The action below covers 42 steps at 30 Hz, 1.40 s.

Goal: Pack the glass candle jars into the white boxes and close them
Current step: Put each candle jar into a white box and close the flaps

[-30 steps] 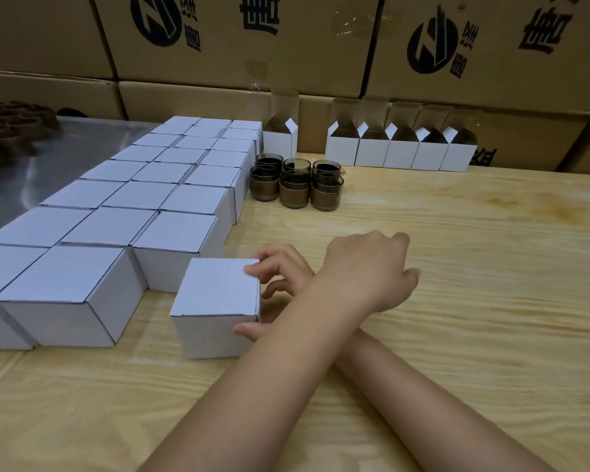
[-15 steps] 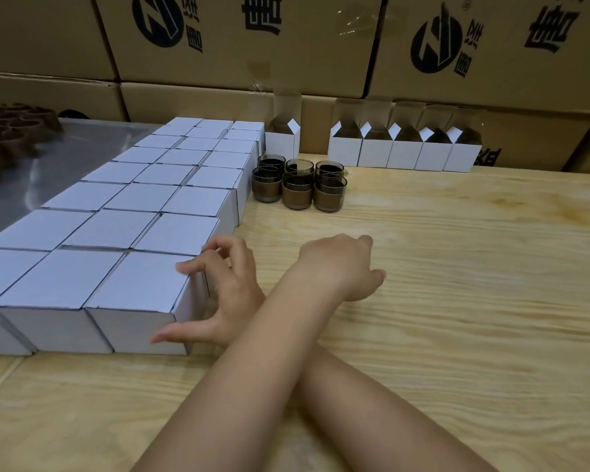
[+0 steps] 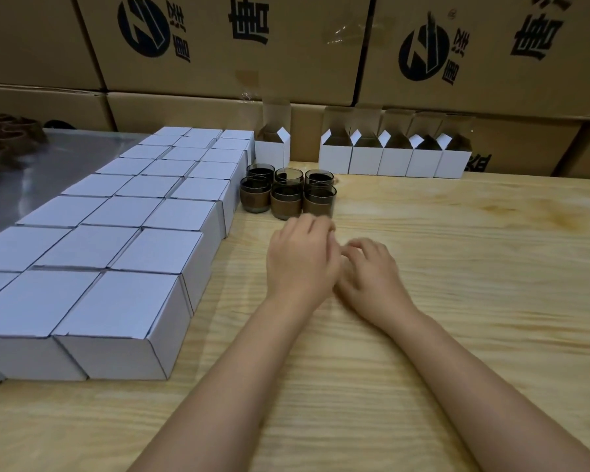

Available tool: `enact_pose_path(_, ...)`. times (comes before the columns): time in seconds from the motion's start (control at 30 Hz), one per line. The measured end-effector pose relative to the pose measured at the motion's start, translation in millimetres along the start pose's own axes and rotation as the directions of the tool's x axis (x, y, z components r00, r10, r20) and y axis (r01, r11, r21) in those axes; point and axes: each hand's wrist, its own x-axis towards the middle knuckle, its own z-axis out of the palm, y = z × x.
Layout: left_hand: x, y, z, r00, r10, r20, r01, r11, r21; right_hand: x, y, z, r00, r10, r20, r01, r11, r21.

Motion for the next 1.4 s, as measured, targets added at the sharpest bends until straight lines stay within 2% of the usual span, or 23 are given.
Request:
enact_pose_path(0.1,-8,-28,20,0.947,-0.189,0.258,0.139,0.97,0.2,4,5,3,0.999,0.054,-0.007,-0.054,0.999,-0.004)
enact_pose_path(0.17,-10,-39,29,0.895,-0.296,0.334,0.217,0.943,0.253,6,5,5,0.999,0.038,-0.018,-0.039,0.997,-0.067)
enact_pose_path(0.3,-8,-44,37,0.898,-0.315,0.306,0.246,0.938,0.245,23,6,4,0.994,0.09,-0.058,-0.095,0.991,-0.095)
enact_pose_path(0.4,-10,-46,39,0.903,-0.312,0.296,0.25,0.941,0.229,52,2,-6,0.967,0.182,-0.181,-0.173,0.983,0.063)
enact_pose_path(0.5,-11,-47,41,0.907,-0.305,0.291,0.245,0.943,0.227,97,-8,-16,0.91,0.197,-0.364,-0.127,0.97,0.208)
enact_pose_path(0.6,-12,-47,40,0.914,-0.293,0.283,0.237,0.947,0.215,156,-21,-19,0.908,0.133,-0.398,-0.016,0.959,0.284)
enact_pose_path(0.67,-12,-46,40,0.913,-0.287,0.289,0.233,0.95,0.207,202,-29,-14,0.945,0.018,-0.328,0.05,0.979,0.199)
enact_pose_path(0.73,-13,-44,38,0.911,-0.288,0.294,0.23,0.949,0.217,244,-38,-6,0.98,-0.042,-0.195,0.07,0.987,0.142)
enact_pose_path(0.87,-9,-40,32,0.915,-0.281,0.289,0.217,0.948,0.233,300,-58,18,0.992,-0.127,0.003,0.127,0.99,0.068)
enact_pose_path(1.0,-7,-42,33,0.918,-0.288,0.273,0.227,0.945,0.235,329,-66,40,0.978,-0.109,0.18,0.09,0.99,0.112)
enact_pose_path(1.07,-8,-43,35,0.913,-0.3,0.278,0.236,0.941,0.242,339,-63,47,0.963,-0.088,0.256,0.071,0.995,0.073)
enact_pose_path(1.23,-7,-42,36,0.894,-0.324,0.309,0.242,0.931,0.274,350,-56,59,0.952,0.016,0.306,-0.021,1.0,0.015)
enact_pose_path(1.4,-8,-42,35,0.897,-0.322,0.304,0.229,0.924,0.305,352,-52,67,0.949,0.041,0.314,-0.05,0.999,0.021)
